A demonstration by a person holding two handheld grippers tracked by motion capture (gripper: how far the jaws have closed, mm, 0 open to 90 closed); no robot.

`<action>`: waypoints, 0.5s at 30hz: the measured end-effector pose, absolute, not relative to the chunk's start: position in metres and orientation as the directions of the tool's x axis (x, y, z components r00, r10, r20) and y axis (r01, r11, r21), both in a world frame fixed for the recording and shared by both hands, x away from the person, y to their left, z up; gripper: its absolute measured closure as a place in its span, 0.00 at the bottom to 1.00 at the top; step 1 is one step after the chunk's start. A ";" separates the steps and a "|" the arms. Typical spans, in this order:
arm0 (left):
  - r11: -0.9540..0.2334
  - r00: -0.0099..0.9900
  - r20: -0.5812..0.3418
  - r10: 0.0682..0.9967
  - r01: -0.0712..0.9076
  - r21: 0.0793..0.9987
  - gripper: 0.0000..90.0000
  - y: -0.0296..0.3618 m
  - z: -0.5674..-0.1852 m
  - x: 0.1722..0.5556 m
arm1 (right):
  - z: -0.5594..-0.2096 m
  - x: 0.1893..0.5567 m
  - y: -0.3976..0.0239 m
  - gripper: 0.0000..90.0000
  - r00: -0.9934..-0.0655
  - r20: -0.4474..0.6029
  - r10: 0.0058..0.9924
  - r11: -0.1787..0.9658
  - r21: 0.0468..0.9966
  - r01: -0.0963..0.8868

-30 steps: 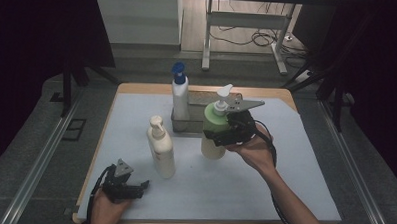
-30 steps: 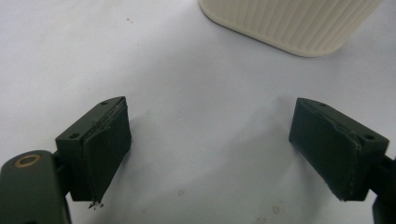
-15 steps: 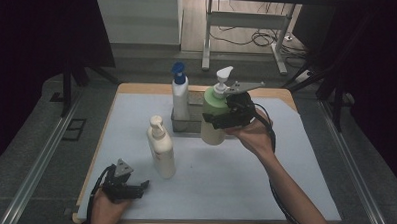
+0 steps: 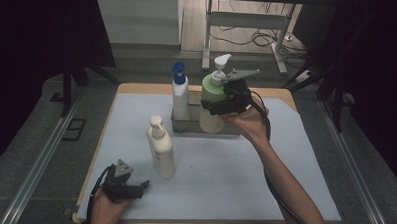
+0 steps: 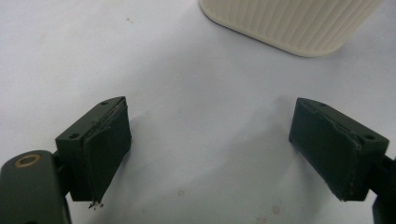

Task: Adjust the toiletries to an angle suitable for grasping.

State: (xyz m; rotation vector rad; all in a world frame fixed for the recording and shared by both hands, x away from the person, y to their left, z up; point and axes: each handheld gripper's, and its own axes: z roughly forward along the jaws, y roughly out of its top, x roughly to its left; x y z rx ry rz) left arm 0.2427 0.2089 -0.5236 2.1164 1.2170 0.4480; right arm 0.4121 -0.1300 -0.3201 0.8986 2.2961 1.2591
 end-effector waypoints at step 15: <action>-0.358 0.510 -0.025 0.860 0.638 0.682 0.14 0.209 -0.524 0.243 | -0.330 0.444 -0.125 0.14 -0.684 -0.003 0.729 0.367 0.846 0.387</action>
